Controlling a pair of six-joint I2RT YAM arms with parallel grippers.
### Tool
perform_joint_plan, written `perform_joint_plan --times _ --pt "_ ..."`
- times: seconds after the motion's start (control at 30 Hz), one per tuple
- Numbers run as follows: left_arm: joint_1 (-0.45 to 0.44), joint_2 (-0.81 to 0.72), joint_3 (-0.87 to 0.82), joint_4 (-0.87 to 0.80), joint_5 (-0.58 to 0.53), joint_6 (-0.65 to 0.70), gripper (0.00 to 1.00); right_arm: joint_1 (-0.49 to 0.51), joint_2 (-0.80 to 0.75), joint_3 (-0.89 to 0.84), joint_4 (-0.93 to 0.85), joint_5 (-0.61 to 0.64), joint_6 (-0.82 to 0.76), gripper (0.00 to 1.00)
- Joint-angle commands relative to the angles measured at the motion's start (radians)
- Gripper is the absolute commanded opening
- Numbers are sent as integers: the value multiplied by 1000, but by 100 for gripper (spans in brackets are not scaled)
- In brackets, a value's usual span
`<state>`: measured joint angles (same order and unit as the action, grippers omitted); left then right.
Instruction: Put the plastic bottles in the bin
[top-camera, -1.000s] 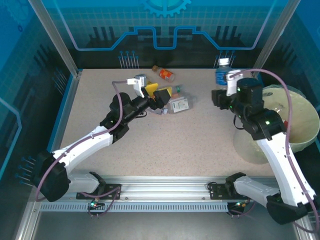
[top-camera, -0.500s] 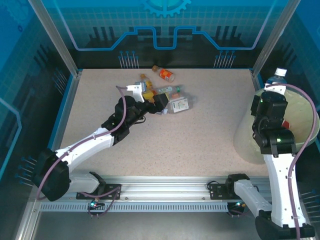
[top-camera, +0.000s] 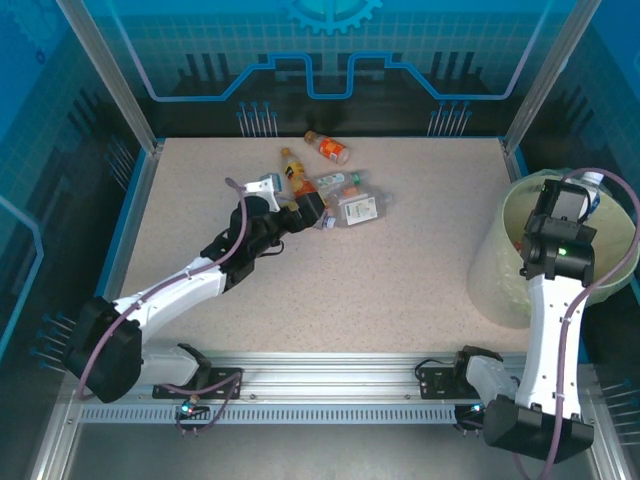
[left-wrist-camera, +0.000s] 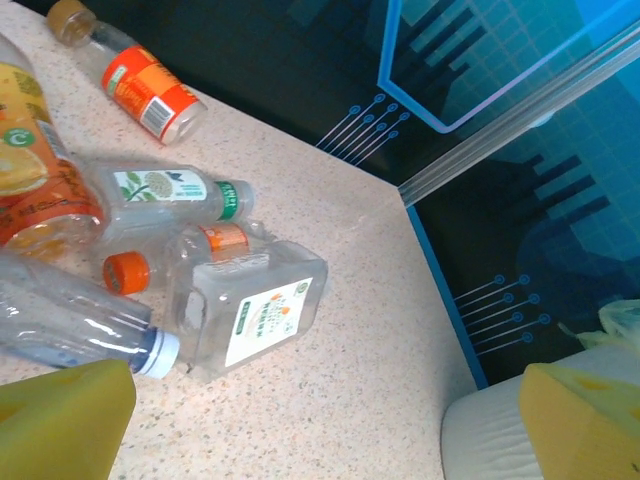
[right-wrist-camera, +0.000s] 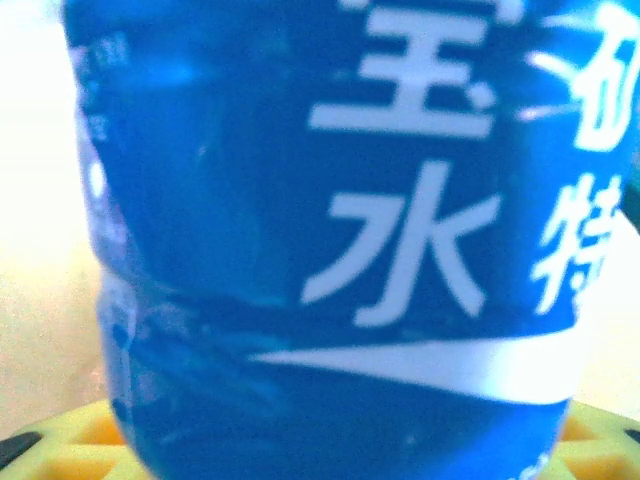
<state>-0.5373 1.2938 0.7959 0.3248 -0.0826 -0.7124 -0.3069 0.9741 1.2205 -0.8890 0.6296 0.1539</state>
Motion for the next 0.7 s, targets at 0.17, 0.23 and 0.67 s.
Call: perform_joint_plan --times 0.17,0.23,0.67 --pt "26 -9 94 -129 17 -17 99 -76 34 -42 -58 28 50 47" --pt "29 2 95 -133 22 -27 99 -84 35 -50 -40 23 50 52" --pt "42 54 71 -83 39 -79 99 -95 74 -29 -25 6 90 89"
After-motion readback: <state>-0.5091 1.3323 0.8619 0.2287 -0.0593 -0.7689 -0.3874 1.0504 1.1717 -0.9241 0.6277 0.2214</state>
